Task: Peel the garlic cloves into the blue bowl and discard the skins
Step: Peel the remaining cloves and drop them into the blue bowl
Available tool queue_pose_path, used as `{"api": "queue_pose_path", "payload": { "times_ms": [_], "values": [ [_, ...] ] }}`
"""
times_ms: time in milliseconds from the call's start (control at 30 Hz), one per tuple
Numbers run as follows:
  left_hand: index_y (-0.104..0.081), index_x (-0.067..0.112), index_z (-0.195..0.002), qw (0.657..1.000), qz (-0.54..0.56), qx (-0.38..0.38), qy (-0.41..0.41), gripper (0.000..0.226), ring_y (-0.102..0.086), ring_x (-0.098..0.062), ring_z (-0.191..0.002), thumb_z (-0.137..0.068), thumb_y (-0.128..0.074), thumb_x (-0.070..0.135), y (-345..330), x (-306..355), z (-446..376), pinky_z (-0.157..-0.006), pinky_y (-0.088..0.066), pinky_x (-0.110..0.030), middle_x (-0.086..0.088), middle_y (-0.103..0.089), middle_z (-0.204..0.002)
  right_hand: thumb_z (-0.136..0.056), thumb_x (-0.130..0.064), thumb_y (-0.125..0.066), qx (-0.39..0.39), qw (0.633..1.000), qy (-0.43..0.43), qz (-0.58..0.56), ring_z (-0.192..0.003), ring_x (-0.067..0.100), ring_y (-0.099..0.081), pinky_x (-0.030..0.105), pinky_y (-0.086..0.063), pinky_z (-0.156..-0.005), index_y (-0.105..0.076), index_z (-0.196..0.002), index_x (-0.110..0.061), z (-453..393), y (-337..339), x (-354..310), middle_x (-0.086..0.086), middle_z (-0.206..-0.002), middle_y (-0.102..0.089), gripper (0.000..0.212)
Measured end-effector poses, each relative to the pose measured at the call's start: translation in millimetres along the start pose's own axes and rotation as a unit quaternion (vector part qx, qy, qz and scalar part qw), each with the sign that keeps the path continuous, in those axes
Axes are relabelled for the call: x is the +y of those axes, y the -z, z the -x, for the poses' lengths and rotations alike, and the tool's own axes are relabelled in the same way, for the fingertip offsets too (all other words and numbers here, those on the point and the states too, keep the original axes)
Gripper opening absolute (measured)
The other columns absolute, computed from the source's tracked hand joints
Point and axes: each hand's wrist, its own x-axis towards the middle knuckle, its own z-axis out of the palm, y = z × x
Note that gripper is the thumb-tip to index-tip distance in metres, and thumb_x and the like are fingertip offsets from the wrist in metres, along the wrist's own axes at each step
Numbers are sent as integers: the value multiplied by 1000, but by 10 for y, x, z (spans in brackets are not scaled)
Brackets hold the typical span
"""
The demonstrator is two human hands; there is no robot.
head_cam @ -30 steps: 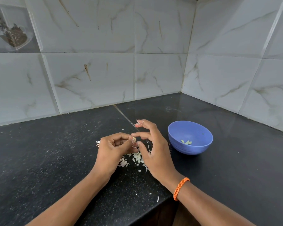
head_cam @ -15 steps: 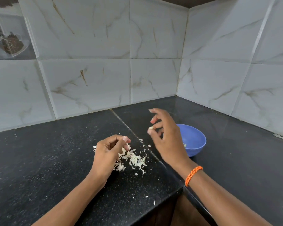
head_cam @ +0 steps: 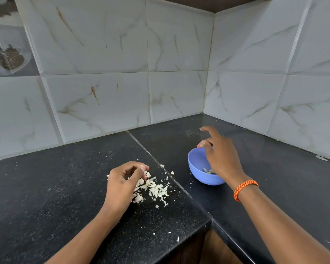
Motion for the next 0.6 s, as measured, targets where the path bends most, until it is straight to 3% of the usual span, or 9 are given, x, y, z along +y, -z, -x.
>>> {"api": "queue_pose_path", "payload": {
  "times_ms": [67,167,300,367,433,500,600],
  "values": [
    [-84,21,-92,1000,-7,2,-7,18,-70,-24,-85,-104,-71,19,14,-27,-13,-83,-51,-32,-3,-75,-79,-104,-9,-48,-2,1000,-7,3,-92,15,-70,40,-58,-79,-52,-145,-33,-10,4,-9,-15,-98,-78,47],
    [-84,27,-98,999,-32,-5,-8,15,-71,-17,-82,-104,-71,21,40,-34,-33,-82,-53,-31,0,-77,-82,-104,-10,-50,2,1000,-6,-9,-93,12,-71,35,-56,-81,-55,-143,-32,-14,-16,-45,-17,-95,-78,45],
    [-83,39,-99,981,-189,-16,-28,14,-69,-11,-77,-101,-72,29,155,-96,-145,-70,-56,-36,11,-77,-80,-106,-30,-59,-2,999,16,-50,-87,2,-67,33,-51,-75,-64,-128,-34,76,-107,-175,-17,-87,-76,22],
    [-82,41,-95,962,-270,-14,-43,12,-64,-5,-85,-100,-73,36,243,-131,-201,-70,-52,-33,17,-74,-80,-106,-40,-59,2,998,45,-39,-76,4,-64,35,-50,-68,-68,-108,-34,190,-201,-303,-14,-83,-71,11],
    [-81,43,-96,947,-316,-18,-54,10,-59,1,-95,-100,-71,41,314,-163,-224,-73,-50,-31,20,-72,-84,-108,-47,-56,9,997,75,9,-68,11,-54,34,-42,-56,-62,-83,-25,325,-339,-441,-9,-83,-57,33],
    [-79,44,-99,936,-343,-25,-74,9,-53,3,-101,-100,-70,42,350,-189,-235,-72,-47,-27,22,-71,-85,-107,-51,-56,-24,995,91,42,-68,13,-50,27,-32,-52,-56,-71,-22,448,-484,-555,-6,-88,-46,47],
    [-79,41,-97,924,-365,-32,-106,5,-48,0,-105,-97,-76,38,370,-231,-243,-77,-43,-26,26,-70,-89,-99,-38,-73,-105,986,119,53,-73,6,-51,20,-33,-55,-58,-80,-25,578,-644,-635,-11,-99,-42,28]
  ]
}}
